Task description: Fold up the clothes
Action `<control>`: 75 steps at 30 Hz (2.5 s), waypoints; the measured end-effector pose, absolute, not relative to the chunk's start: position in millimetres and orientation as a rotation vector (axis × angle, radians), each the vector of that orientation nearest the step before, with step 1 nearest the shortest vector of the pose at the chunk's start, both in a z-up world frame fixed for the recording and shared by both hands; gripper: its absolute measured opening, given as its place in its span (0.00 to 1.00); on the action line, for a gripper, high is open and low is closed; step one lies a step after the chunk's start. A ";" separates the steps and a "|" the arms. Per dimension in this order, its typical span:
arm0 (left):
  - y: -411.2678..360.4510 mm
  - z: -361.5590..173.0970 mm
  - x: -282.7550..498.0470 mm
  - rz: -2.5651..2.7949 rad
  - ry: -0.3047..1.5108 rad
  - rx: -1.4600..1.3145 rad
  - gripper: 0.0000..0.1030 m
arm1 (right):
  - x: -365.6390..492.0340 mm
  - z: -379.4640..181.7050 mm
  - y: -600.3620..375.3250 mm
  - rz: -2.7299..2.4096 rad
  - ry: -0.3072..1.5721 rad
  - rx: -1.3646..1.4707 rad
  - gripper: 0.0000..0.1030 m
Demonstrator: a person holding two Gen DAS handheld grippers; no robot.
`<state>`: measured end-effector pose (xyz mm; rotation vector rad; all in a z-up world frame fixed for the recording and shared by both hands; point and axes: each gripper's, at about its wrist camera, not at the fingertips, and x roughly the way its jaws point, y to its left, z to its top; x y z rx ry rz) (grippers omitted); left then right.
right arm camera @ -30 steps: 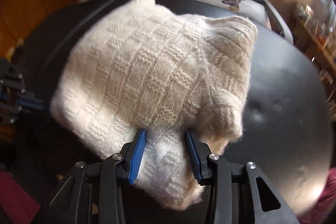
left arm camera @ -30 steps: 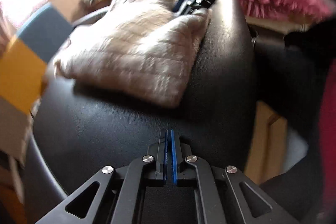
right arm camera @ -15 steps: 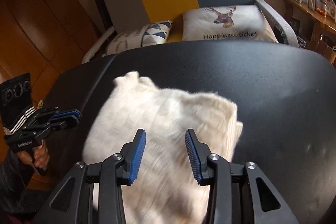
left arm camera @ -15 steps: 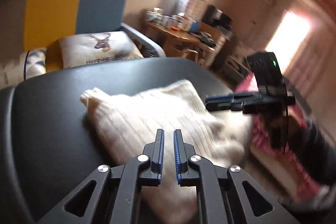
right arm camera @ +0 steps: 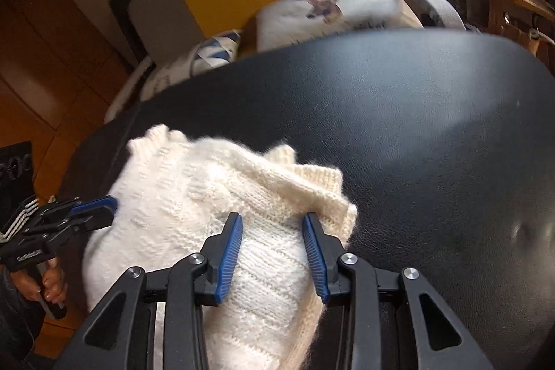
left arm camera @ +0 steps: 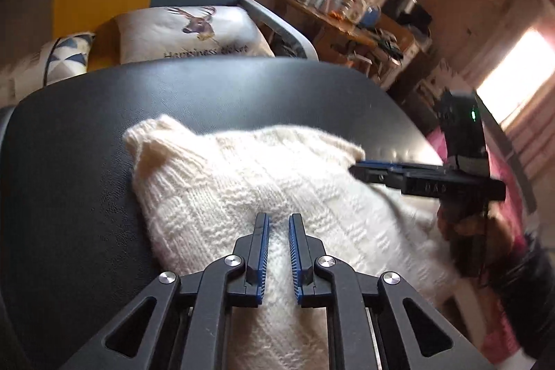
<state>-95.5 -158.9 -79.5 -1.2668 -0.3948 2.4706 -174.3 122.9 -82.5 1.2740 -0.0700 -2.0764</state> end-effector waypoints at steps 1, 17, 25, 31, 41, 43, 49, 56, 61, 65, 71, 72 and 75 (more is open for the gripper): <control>-159.6 -75.5 -94.4 2.478 -0.404 -1.250 0.17 | -165.9 -72.3 124.8 -2.069 -0.054 1.234 0.36; -108.2 -83.0 -50.4 2.507 -0.137 -1.190 0.27 | -65.5 -112.2 139.7 -1.908 0.396 1.293 0.36; -110.6 -73.9 -26.4 2.524 -0.151 -1.072 0.28 | -72.4 -115.3 158.0 -1.948 0.262 1.322 0.45; -106.4 -68.5 28.5 2.438 -0.083 -0.998 0.28 | -64.7 -80.9 159.2 -1.989 0.271 1.231 0.45; -80.5 -115.4 50.1 2.319 0.071 -1.118 0.28 | -48.2 -86.2 126.8 -1.823 0.532 1.227 0.44; -80.8 -119.1 49.9 2.309 0.086 -1.124 0.28 | -60.8 -100.1 137.6 -1.833 0.483 1.290 0.42; -78.9 -122.1 47.7 2.256 0.180 -1.113 0.28 | -80.5 -99.1 159.3 -1.848 0.338 1.376 0.47; -103.6 -90.0 42.8 2.257 -0.051 -1.088 0.29 | -94.7 -21.7 147.9 -1.916 0.304 1.160 0.47; -142.0 -62.4 14.6 2.370 -0.368 -1.005 0.36 | -126.5 -21.5 100.5 -1.986 0.284 1.105 0.47; -167.9 -60.5 -31.7 2.509 -0.552 -1.047 0.41 | -154.1 -60.3 87.7 -2.001 0.257 1.203 0.47; -159.3 -96.4 -72.8 2.546 -0.485 -1.316 0.40 | -168.4 -101.2 108.6 -2.014 0.129 1.280 0.46; -155.7 -97.3 -70.7 2.561 -0.461 -1.303 0.41 | -167.8 -101.1 109.0 -2.018 0.124 1.271 0.46; -153.7 -96.3 -66.5 2.588 -0.424 -1.280 0.41 | -171.6 -98.8 114.6 -2.016 0.051 1.268 0.46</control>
